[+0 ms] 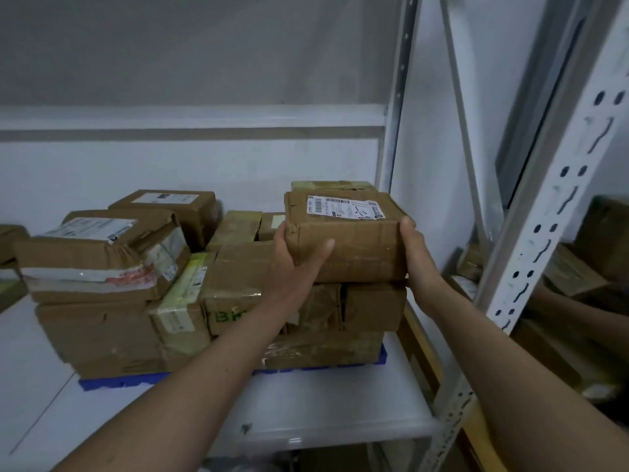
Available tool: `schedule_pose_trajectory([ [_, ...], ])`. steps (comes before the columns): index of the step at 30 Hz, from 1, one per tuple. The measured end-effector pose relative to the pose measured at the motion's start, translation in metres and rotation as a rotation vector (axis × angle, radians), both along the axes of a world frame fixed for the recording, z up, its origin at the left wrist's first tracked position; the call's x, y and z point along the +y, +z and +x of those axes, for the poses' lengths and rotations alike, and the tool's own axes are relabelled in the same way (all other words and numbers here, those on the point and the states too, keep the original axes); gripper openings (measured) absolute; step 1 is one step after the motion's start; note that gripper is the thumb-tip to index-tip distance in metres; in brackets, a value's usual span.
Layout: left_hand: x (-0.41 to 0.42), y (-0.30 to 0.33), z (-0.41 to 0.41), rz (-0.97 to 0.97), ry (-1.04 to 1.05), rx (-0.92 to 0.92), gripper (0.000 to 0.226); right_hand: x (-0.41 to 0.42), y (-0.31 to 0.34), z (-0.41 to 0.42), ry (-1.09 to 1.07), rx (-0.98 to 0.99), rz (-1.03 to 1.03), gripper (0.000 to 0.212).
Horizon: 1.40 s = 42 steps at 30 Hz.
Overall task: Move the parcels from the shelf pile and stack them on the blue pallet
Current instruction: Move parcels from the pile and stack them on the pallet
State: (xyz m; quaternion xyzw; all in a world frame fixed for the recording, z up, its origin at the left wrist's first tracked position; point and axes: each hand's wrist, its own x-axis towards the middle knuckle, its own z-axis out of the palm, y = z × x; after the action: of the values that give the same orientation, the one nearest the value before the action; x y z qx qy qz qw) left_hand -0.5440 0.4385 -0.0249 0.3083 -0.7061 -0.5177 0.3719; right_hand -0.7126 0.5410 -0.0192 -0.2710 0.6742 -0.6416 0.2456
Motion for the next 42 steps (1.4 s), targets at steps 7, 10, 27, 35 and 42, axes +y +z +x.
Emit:
schedule_pose_trajectory([
  [7,-0.002,0.007,-0.001,-0.063,0.063,-0.085,0.087,0.002,-0.002,-0.004,-0.041,0.066,0.035,0.077],
  [10,-0.006,0.022,0.012,-0.238,0.19,-0.174,0.088,0.006,0.009,0.0,-0.198,0.476,0.081,0.078],
  [27,-0.028,0.062,0.205,-0.835,0.379,-0.754,0.063,-0.077,0.054,0.206,0.293,1.454,0.223,0.063],
  [35,-0.061,0.054,0.391,-0.692,0.548,-0.865,0.064,-0.147,0.056,0.385,0.513,1.477,0.096,0.068],
  [42,-0.08,0.025,0.549,-0.559,0.668,-0.977,0.069,-0.193,0.029,0.524,0.694,1.392,0.139,0.075],
])
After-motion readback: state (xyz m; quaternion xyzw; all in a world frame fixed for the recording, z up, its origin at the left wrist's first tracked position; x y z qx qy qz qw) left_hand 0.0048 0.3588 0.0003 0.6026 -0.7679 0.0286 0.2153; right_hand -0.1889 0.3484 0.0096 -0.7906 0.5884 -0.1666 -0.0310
